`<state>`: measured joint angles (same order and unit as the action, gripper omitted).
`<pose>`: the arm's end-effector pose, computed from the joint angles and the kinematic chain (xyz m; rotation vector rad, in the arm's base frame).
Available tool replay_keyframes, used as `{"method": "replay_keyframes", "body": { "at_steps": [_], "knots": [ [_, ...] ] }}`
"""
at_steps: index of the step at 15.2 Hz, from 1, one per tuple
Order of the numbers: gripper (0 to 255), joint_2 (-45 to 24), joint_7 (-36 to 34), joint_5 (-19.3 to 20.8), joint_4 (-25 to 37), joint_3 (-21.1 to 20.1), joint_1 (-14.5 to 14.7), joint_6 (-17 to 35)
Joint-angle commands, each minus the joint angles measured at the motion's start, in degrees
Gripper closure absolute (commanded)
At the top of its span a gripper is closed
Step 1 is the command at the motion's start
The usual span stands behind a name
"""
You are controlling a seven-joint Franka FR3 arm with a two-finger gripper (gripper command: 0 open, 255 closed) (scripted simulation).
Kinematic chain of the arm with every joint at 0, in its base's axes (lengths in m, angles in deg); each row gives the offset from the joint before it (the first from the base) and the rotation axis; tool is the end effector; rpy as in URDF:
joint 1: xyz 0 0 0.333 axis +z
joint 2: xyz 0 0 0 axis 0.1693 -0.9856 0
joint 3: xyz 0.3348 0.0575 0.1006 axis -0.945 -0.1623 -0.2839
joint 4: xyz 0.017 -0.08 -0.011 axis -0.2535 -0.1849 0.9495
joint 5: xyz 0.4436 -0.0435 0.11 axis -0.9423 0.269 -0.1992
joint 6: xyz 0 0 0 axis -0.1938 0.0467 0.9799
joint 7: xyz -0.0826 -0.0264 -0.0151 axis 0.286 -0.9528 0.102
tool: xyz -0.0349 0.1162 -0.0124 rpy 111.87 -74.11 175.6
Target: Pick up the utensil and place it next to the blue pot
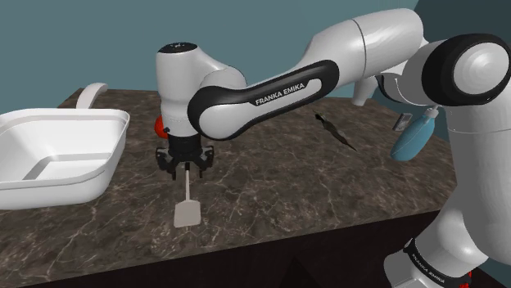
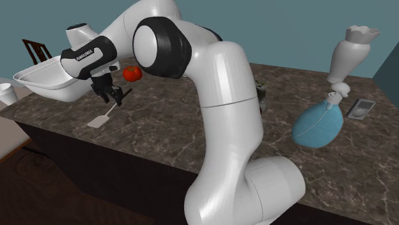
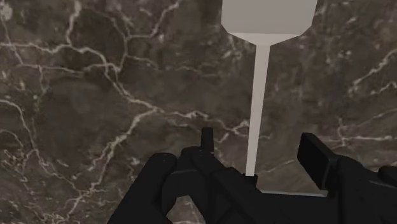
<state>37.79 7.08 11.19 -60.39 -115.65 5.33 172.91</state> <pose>0.5912 0.5143 0.3379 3.0610 -0.6384 0.1015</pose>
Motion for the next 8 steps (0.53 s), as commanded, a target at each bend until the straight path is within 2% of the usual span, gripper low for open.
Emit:
{"method": "replay_keyframes", "body": {
  "at_steps": [1, 4, 8],
  "knots": [
    [0, 0.0, 0.0, 0.0, 0.0, 0.0, 0.0, 0.0],
    [0, 0.0, 0.0, 0.0, 0.0, 0.0, 0.0, 0.0],
    [0, 2.7, 1.2, -1.8, 3.3, -1.2, -0.1, -5.5]
  ]
}}
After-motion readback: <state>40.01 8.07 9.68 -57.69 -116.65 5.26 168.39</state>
